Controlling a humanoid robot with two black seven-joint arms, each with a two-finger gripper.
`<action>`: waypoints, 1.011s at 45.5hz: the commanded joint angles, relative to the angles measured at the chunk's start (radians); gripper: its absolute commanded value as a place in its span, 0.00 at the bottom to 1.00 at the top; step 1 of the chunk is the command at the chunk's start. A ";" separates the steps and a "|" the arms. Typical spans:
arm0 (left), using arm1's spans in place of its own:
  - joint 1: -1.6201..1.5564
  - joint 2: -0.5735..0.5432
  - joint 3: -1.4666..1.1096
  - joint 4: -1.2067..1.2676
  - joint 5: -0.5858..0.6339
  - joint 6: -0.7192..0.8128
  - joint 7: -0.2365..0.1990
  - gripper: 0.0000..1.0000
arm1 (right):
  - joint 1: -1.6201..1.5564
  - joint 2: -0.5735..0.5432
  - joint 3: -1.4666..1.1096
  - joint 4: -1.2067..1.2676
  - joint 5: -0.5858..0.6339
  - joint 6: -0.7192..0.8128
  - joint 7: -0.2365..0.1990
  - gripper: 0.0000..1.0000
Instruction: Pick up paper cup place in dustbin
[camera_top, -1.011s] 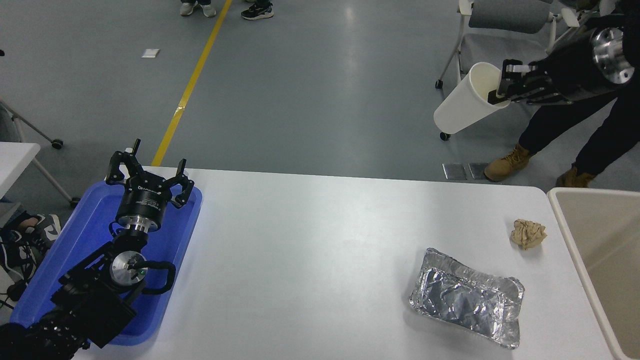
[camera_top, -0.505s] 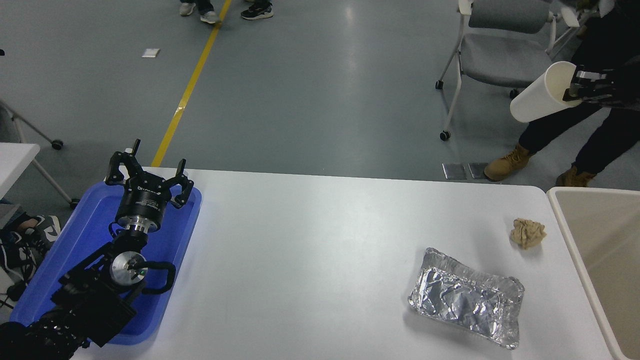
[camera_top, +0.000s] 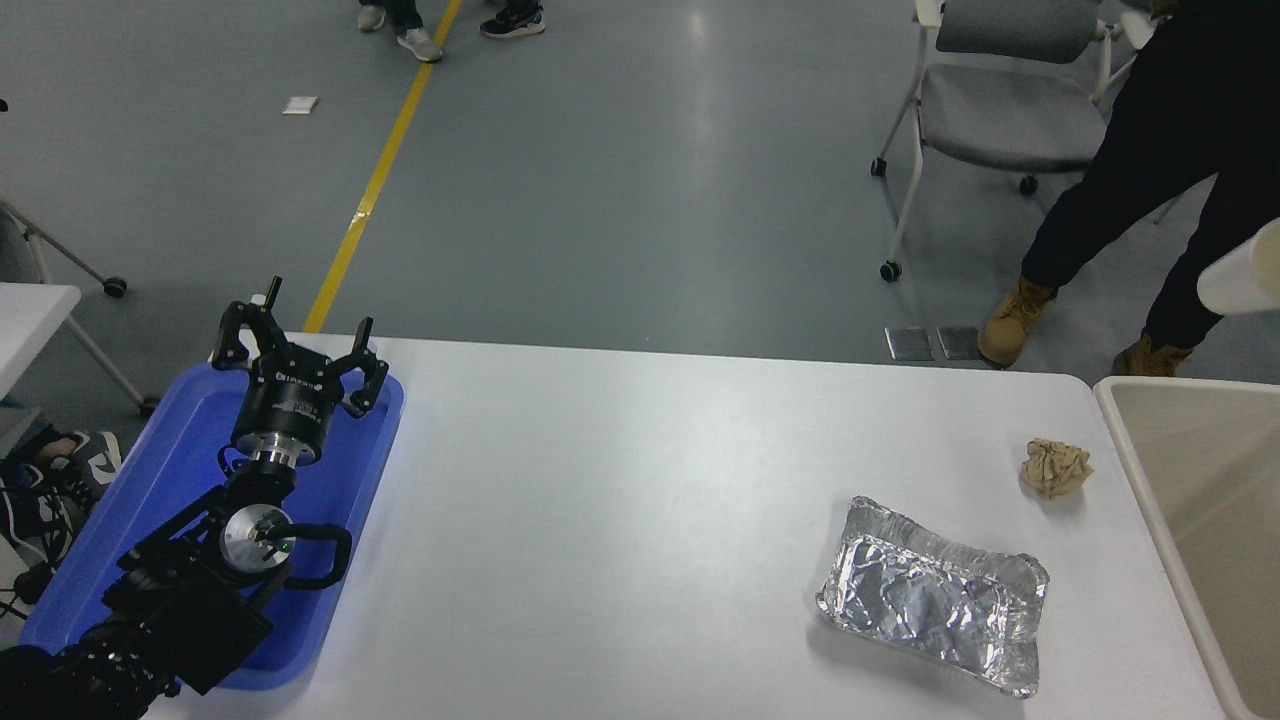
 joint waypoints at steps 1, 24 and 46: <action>0.000 0.000 0.000 0.000 -0.001 0.001 0.000 1.00 | -0.180 -0.003 0.008 -0.062 0.097 -0.127 -0.027 0.00; 0.000 0.000 0.000 0.000 -0.001 0.001 0.000 1.00 | -0.571 0.015 0.377 -0.227 0.145 -0.230 -0.027 0.00; -0.002 0.000 0.000 0.000 0.001 0.001 0.000 1.00 | -0.703 0.055 0.490 -0.275 0.143 -0.232 -0.025 0.00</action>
